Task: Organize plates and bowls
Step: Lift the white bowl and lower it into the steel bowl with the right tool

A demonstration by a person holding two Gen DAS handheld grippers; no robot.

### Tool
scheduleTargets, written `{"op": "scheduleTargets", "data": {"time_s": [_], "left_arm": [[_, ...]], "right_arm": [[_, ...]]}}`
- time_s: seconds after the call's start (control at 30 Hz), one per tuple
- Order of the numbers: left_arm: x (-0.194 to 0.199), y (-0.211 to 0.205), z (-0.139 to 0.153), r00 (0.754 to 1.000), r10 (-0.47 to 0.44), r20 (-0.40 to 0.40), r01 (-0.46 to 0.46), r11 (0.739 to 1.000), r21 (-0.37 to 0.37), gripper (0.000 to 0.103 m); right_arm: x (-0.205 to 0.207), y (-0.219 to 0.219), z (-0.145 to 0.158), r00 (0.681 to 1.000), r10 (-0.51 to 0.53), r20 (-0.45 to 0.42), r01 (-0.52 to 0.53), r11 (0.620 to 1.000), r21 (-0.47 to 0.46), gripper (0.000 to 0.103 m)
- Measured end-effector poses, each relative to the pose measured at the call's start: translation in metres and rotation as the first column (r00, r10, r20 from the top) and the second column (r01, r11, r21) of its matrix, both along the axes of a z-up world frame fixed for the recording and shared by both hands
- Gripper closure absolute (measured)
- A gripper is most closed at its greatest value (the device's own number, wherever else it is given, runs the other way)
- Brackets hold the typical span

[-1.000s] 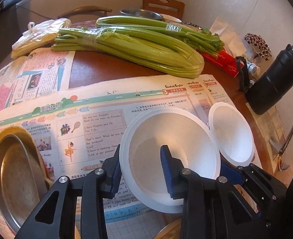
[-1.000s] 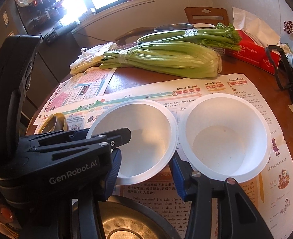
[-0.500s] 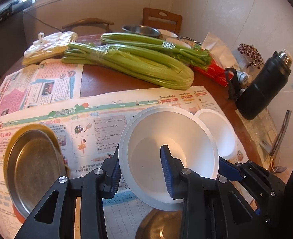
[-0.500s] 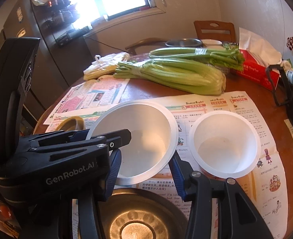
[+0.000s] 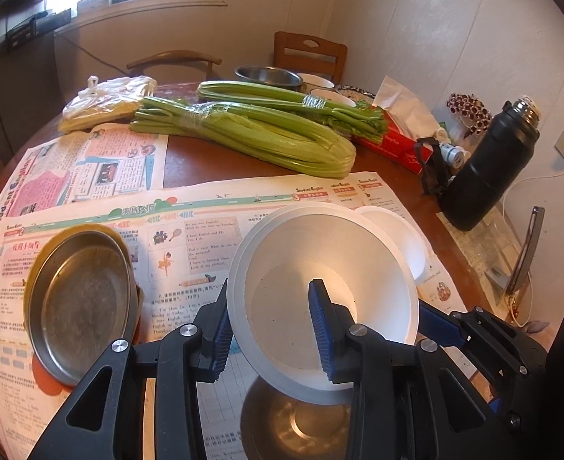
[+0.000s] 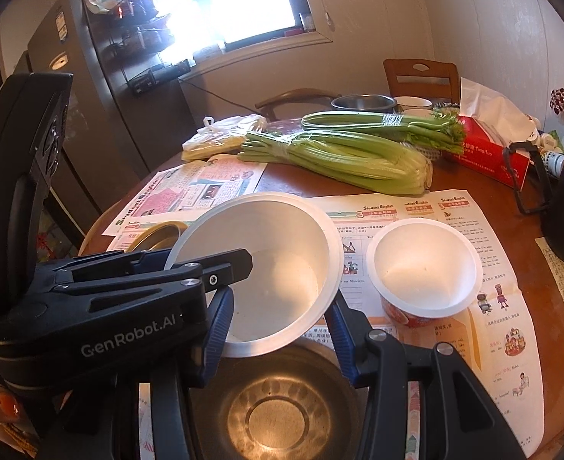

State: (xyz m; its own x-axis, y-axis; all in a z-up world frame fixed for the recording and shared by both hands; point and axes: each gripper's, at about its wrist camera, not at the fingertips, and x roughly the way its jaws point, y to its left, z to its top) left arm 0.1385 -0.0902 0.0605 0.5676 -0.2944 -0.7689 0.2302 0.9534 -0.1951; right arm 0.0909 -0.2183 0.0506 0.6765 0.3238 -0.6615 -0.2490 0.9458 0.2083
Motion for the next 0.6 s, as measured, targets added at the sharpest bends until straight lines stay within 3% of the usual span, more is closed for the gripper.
{"op": "scheduleTargets", "data": {"time_s": [0.6], "left_arm": [[-0.057,-0.013,0.008,0.999,-0.013,0.044,0.014,1.0,-0.007,0.066]], "right_arm": [[-0.056,-0.013,0.011,0.999,0.019,0.047,-0.018,0.999,-0.033,0.053]]}}
